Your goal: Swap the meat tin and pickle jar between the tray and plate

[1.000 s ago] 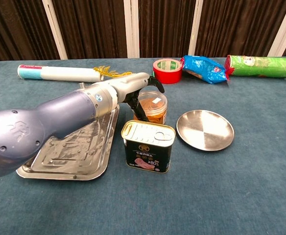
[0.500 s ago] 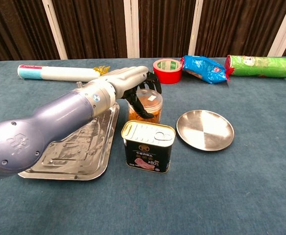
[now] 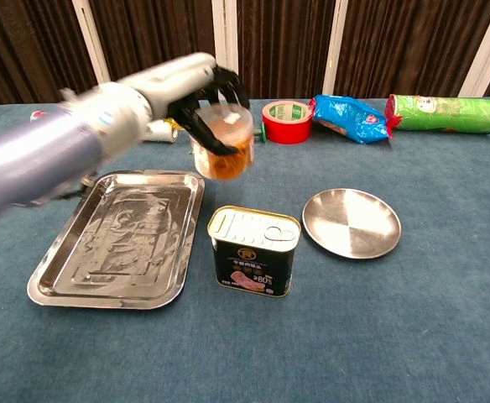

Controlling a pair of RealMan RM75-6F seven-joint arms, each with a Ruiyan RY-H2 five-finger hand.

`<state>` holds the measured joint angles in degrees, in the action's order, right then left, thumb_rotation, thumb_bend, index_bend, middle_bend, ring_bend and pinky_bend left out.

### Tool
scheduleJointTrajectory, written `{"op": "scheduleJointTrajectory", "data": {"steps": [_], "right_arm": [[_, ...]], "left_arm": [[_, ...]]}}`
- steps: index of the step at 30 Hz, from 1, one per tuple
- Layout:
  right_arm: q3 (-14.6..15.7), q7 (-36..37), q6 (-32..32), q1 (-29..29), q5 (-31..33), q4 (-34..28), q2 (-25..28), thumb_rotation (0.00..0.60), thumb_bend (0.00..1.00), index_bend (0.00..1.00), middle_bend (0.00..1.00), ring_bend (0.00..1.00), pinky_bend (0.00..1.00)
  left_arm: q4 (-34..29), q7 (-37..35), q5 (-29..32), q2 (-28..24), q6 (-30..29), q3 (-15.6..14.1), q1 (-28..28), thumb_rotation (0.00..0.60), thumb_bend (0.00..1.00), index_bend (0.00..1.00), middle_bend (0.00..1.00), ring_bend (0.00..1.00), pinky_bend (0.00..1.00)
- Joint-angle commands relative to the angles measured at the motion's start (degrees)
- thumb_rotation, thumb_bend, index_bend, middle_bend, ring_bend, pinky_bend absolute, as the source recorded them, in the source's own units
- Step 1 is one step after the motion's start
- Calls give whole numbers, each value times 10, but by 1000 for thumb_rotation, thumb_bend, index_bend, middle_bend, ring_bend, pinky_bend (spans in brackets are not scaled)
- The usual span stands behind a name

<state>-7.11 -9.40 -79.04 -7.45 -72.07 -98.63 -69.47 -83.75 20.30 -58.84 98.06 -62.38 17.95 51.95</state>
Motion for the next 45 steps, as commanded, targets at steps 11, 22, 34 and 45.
{"op": "scheduleJointTrajectory", "data": {"steps": [11, 22, 34, 45], "right_arm": [[2, -17, -12, 2, -6, -5, -9, 600, 3, 0, 0, 17, 0], [2, -17, -11, 2, -6, -5, -11, 600, 2, 0, 0, 17, 0], [2, -12, -14, 5, -8, -9, -6, 600, 3, 0, 0, 17, 0], [44, 60, 46, -29, -118, -16, 9, 600, 3, 0, 0, 17, 0]], "left_arm": [[8, -275, -173, -142, -21, -149, -165, 600, 479, 382, 314, 311, 440], [127, -384, -233, -88, 7, -168, -162, 600, 250, 293, 94, 53, 214], [45, -321, -235, -122, -16, -148, -168, 600, 70, 209, 0, 0, 118], [-117, -100, -280, -261, -283, -208, -349, 600, 84, 197, 0, 0, 94]]}}
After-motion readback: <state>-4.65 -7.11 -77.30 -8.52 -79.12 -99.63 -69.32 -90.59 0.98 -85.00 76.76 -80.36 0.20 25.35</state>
